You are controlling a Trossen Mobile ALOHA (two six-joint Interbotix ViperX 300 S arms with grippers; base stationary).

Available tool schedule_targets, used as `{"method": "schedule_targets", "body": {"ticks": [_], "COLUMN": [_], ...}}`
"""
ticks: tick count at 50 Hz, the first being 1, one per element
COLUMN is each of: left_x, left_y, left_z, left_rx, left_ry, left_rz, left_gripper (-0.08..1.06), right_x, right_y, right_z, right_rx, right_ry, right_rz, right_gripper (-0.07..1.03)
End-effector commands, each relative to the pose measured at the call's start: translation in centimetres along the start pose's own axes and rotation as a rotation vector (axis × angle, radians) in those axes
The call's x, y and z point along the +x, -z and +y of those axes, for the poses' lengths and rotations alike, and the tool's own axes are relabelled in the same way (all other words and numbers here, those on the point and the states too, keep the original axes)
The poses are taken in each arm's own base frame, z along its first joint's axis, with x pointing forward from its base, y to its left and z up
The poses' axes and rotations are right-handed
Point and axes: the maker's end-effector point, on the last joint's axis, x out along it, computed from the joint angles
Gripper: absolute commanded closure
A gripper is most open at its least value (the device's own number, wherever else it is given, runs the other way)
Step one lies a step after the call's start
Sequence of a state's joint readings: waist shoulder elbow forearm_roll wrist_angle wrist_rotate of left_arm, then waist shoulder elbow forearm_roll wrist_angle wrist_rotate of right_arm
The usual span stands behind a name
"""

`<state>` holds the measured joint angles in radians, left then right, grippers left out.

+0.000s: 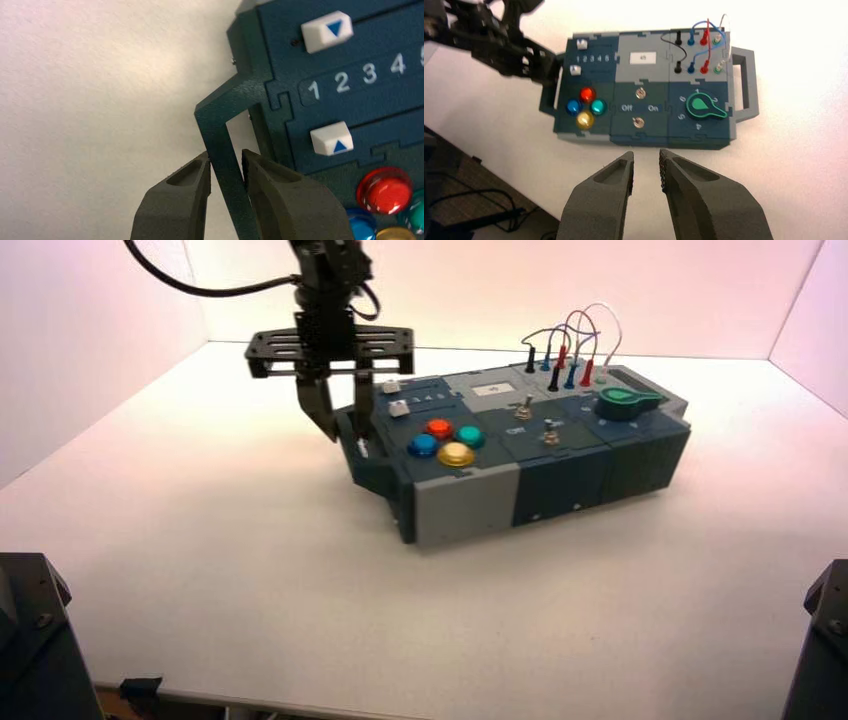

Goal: Flip the bottom switch on with the right gripper.

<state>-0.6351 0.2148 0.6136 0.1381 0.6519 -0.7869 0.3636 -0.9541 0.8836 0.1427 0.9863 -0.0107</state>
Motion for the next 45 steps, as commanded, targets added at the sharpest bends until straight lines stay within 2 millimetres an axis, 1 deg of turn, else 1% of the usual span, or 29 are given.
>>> {"method": "schedule_targets", "body": {"ticks": [1, 9, 16, 21, 23, 25, 26, 27, 28, 36, 45], "left_x": [-1.0, -1.1, -0.8, -0.6, -0.5, -0.4, -0.4, -0.3, -0.2, 0.3, 0.7], "left_y": [-2.2, -3.4, -3.8, -4.1, -4.1, -4.1, -4.3, -4.4, -4.4, -4.8, -5.0], "left_z": [1.8, 2.3, 1.8, 1.3, 1.1, 1.1, 0.9, 0.8, 0.7, 0.3, 0.1], "left_rx": [-0.034, -0.014, 0.002, 0.032, 0.041, 0.043, 0.048, 0.054, 0.055, 0.063, 0.077], "left_ry": [0.002, 0.004, 0.014, 0.025, 0.030, 0.031, 0.036, 0.038, 0.040, 0.038, 0.034], "left_rz": [-0.023, -0.027, -0.022, -0.015, -0.009, -0.009, -0.009, -0.006, -0.005, 0.003, 0.018], "left_gripper": [1.00, 1.00, 1.00, 1.00, 1.00, 1.00, 1.00, 1.00, 1.00, 1.00, 1.00], "right_x": [-0.6, 0.4, 1.7, 2.9, 3.3, 3.3, 3.8, 4.8, 5.1, 6.7, 9.2], "right_y": [-0.8, -0.4, -0.5, -0.5, -0.5, -0.5, -0.4, -0.2, -0.2, -0.1, 0.5], "right_z": [0.5, 1.2, 2.8, 3.5, 3.5, 3.5, 3.5, 3.4, 3.4, 3.5, 3.6], "right_rx": [-0.001, 0.012, 0.000, -0.006, -0.002, -0.002, 0.003, 0.009, 0.015, 0.021, 0.027], "right_ry": [-0.016, -0.060, -0.122, -0.138, -0.139, -0.139, -0.137, -0.133, -0.133, -0.130, -0.124], "right_rz": [-0.007, 0.037, 0.068, 0.095, 0.108, 0.108, 0.120, 0.143, 0.153, 0.180, 0.238], "right_gripper": [0.72, 0.75, 0.75, 0.75, 0.75, 0.75, 0.75, 0.75, 0.75, 0.75, 0.75]}}
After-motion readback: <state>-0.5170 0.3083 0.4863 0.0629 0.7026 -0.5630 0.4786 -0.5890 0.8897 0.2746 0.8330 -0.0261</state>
